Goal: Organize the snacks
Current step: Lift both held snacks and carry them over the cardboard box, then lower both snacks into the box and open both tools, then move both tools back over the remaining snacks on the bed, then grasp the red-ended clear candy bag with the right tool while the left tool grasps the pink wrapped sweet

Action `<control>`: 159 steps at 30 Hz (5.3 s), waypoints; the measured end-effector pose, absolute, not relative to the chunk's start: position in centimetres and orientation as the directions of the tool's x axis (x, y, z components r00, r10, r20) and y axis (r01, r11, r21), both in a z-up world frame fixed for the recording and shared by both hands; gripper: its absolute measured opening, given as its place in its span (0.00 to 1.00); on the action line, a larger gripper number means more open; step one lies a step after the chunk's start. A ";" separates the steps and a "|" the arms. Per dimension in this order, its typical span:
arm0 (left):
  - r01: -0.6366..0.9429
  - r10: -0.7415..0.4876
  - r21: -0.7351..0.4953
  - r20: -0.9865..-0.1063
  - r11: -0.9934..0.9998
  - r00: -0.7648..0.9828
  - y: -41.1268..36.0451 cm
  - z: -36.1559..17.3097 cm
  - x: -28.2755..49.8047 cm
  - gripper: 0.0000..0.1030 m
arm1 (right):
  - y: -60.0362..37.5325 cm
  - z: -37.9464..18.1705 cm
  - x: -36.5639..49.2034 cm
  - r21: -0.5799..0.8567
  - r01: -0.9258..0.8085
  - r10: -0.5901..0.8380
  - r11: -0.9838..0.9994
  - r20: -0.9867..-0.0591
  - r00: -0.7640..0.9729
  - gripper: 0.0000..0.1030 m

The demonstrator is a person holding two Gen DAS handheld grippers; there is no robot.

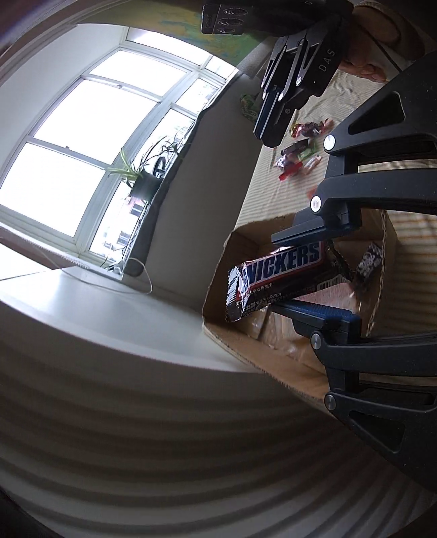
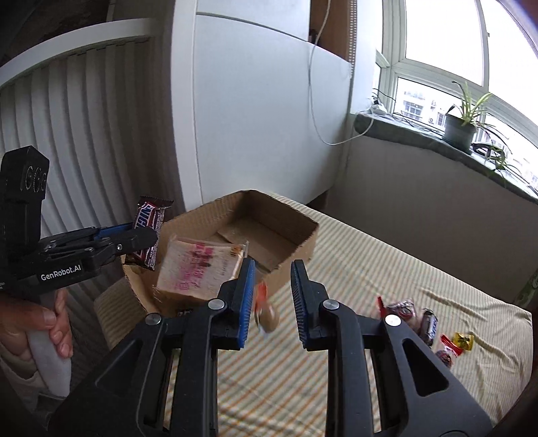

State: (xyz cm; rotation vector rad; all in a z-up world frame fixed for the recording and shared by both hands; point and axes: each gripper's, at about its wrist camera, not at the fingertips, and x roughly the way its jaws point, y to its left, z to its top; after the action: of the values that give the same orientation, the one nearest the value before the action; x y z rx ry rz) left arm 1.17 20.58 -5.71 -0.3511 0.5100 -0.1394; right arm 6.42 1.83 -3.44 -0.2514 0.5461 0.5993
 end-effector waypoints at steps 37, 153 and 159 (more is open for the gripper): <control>0.066 -0.254 -0.369 -0.488 0.927 0.835 20.0 -6.7 3.7 0.30 | -0.6 -12.2 7.4 -0.016 -0.576 0.387 0.817 -0.726 0.568 0.22; 0.287 -0.260 -0.106 -0.775 0.952 0.576 -5.1 -13.7 15.0 0.58 | -21.8 -15.2 15.8 0.162 -0.228 0.272 0.960 -0.734 0.623 0.35; 0.269 -0.251 -0.109 -0.772 0.957 0.584 -3.6 -13.6 15.1 0.17 | -23.0 -14.9 13.6 0.150 -0.226 0.263 0.963 -0.721 0.642 0.34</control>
State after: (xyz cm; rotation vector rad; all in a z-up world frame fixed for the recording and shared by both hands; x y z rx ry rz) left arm 15.11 -3.62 -13.63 0.0207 0.8974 -0.3035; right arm 13.64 -22.95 -14.89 0.0476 0.8287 0.2786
